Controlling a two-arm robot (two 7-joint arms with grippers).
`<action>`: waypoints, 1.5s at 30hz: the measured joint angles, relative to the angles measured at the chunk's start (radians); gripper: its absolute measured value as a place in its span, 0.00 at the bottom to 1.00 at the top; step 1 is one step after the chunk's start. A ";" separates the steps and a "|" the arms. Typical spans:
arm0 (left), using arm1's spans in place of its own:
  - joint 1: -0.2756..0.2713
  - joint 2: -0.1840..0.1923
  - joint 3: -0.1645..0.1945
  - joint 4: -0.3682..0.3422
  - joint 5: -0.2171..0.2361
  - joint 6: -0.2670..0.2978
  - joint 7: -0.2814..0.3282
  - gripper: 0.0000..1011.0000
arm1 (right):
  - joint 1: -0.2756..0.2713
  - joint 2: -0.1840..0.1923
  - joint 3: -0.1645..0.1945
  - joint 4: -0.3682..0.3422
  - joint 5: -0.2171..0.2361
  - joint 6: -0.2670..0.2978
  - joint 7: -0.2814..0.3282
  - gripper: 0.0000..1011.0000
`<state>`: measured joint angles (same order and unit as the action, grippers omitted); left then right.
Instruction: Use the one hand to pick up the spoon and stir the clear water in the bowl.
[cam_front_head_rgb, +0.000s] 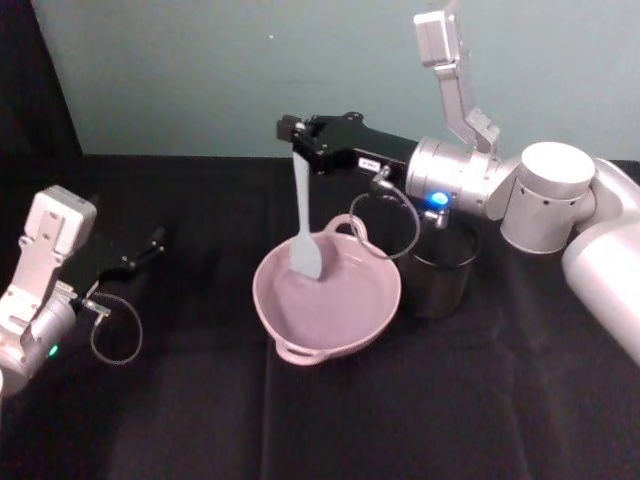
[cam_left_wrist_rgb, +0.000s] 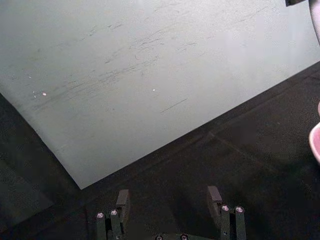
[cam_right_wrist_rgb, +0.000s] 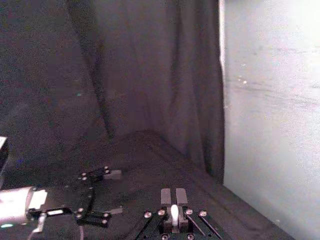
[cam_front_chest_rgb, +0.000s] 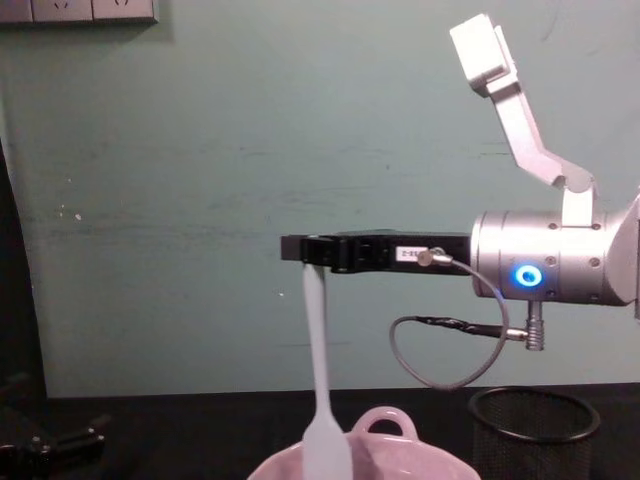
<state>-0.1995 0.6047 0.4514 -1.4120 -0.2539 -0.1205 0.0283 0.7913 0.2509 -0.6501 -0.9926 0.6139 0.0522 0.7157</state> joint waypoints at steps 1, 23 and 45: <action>0.000 0.000 0.000 0.000 0.000 0.000 0.000 1.00 | 0.000 0.001 0.004 0.000 -0.001 0.000 -0.002 0.06; 0.000 0.000 0.000 0.000 0.000 0.000 0.000 1.00 | -0.178 0.131 0.060 -0.319 0.018 0.109 -0.099 0.06; 0.000 0.000 0.000 0.000 0.000 0.000 0.000 1.00 | -0.052 0.018 -0.003 -0.106 0.015 0.070 -0.028 0.06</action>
<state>-0.1995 0.6047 0.4514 -1.4120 -0.2539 -0.1206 0.0283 0.7396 0.2685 -0.6528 -1.0988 0.6294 0.1220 0.6880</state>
